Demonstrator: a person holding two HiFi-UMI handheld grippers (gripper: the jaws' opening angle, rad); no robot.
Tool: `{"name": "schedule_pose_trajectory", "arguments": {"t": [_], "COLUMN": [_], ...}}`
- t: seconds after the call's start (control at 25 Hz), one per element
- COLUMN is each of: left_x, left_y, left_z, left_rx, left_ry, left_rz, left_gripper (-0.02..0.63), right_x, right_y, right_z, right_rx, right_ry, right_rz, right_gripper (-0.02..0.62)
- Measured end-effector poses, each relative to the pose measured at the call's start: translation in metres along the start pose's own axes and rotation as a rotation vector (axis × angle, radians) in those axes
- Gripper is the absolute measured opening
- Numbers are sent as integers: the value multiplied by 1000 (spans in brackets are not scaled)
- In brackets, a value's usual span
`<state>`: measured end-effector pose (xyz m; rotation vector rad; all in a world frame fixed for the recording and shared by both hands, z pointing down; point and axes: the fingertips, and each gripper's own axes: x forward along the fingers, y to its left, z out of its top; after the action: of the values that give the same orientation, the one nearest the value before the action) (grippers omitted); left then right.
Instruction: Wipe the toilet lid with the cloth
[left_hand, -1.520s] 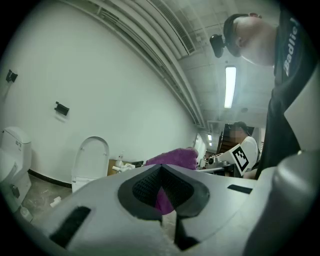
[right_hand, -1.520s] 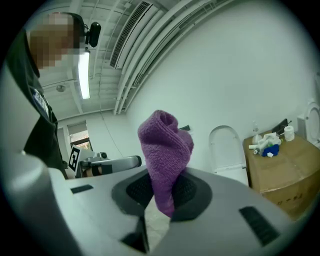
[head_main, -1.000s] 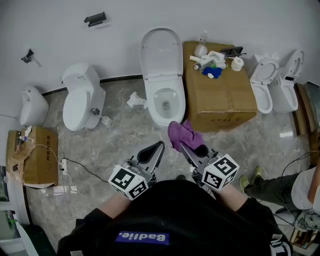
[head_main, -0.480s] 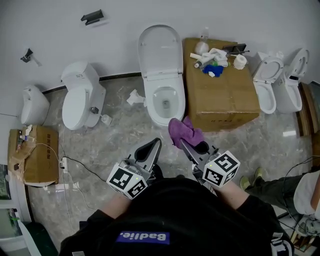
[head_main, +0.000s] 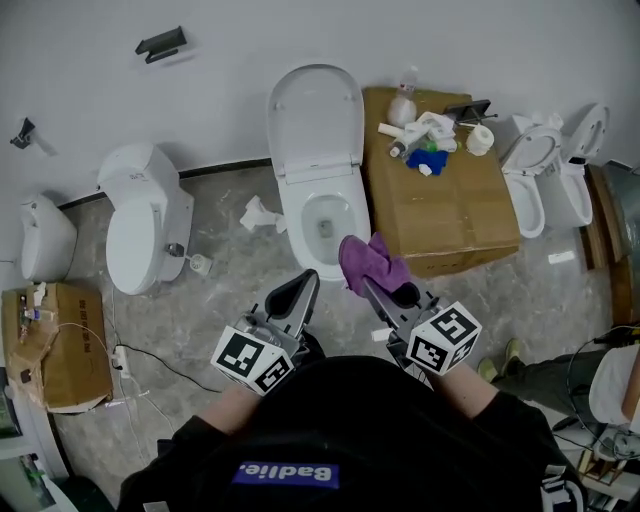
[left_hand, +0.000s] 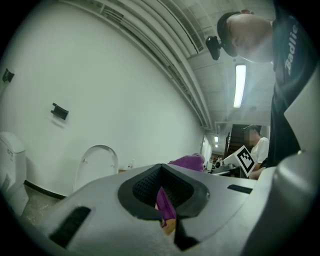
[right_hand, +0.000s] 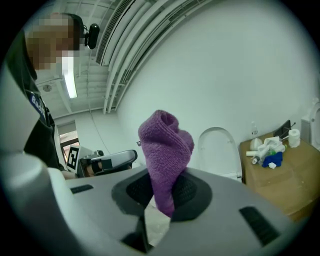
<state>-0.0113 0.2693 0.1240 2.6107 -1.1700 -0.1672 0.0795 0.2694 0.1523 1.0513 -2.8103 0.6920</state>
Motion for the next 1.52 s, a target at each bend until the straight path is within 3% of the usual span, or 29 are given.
{"name": "schedule_pose_trajectory", "arguments": {"t": [0.36,0.68,0.92,1.32,1.52], "left_x": [37,79,122,196,216], "left_y": [110,144,161,225,273], "left_z": [43,50,51,34,21], "left_rx": [41,11,4,24,44], "left_ry": [26,28,31,9,34], "left_rz": [-87,-84,-28,150,147], "left_gripper": [14,14,14,15,17], "right_x": [102,136,151,203,248], "right_y": [-21,-55,-103,-195,-215], "right_z": [46,61,76,81,75], "right_rx": [-1,12,33,54,52], "right_ry": [-19,-9,-12,2,-14], "right_rz": [-86,-88,-38,30,17], "right_gripper": [66,66,66,66,66]}}
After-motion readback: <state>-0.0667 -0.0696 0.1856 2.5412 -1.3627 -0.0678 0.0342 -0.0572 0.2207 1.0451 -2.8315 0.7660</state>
